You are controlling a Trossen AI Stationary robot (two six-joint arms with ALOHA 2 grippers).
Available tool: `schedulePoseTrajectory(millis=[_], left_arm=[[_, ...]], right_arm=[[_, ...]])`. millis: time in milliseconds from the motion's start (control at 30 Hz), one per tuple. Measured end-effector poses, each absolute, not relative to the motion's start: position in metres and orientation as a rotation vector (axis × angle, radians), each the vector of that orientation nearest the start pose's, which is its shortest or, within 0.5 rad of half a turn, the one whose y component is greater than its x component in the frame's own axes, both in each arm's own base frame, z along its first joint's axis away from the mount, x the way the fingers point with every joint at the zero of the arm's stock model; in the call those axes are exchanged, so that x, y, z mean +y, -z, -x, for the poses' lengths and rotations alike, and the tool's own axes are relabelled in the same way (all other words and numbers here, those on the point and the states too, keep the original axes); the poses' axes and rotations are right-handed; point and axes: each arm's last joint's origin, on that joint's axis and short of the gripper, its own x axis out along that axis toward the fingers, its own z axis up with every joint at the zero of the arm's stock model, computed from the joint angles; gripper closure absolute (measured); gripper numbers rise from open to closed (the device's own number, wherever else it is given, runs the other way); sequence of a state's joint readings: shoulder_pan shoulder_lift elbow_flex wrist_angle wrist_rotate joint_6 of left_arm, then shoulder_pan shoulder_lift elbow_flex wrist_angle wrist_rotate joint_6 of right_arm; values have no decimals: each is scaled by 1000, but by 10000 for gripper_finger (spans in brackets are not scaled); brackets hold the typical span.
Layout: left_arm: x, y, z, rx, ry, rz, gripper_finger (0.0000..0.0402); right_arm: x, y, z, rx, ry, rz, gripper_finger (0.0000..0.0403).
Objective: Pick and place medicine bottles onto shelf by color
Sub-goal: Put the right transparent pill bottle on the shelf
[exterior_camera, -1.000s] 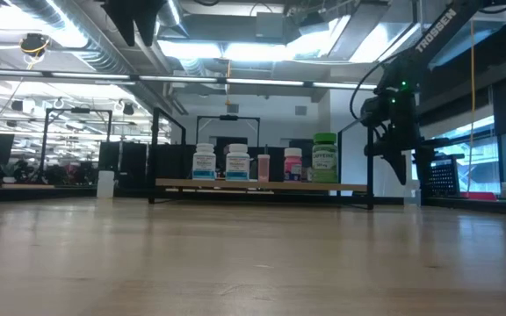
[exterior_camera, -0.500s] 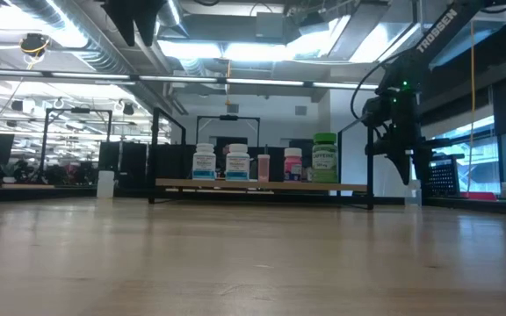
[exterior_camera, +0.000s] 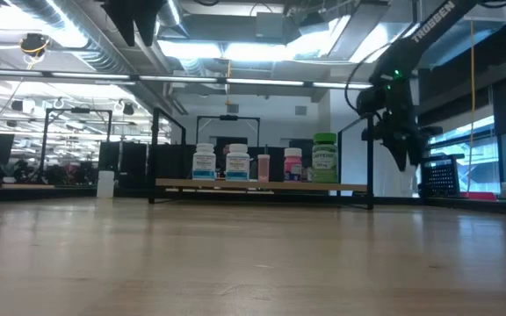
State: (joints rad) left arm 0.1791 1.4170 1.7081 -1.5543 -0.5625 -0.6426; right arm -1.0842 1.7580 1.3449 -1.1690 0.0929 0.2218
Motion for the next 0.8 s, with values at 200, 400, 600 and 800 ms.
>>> schedulePoseTrajectory(millis=[200,400,600,800], left_arm=[[55,-404,-219,1001,-1006,286,126],[55,-404,-219,1001,-1006,285,126],[55,-404,-219,1010,-997,270,126],[55,-404,-219,1011,-995,267,126]], right_arm=[[-268,-261,-168,1476,1039,-820,269],[-253,-304,-194,1465,998,-689,269],[-232,-347,-221,1370,961,-550,265],[-204,-386,-246,1235,888,-428,266]])
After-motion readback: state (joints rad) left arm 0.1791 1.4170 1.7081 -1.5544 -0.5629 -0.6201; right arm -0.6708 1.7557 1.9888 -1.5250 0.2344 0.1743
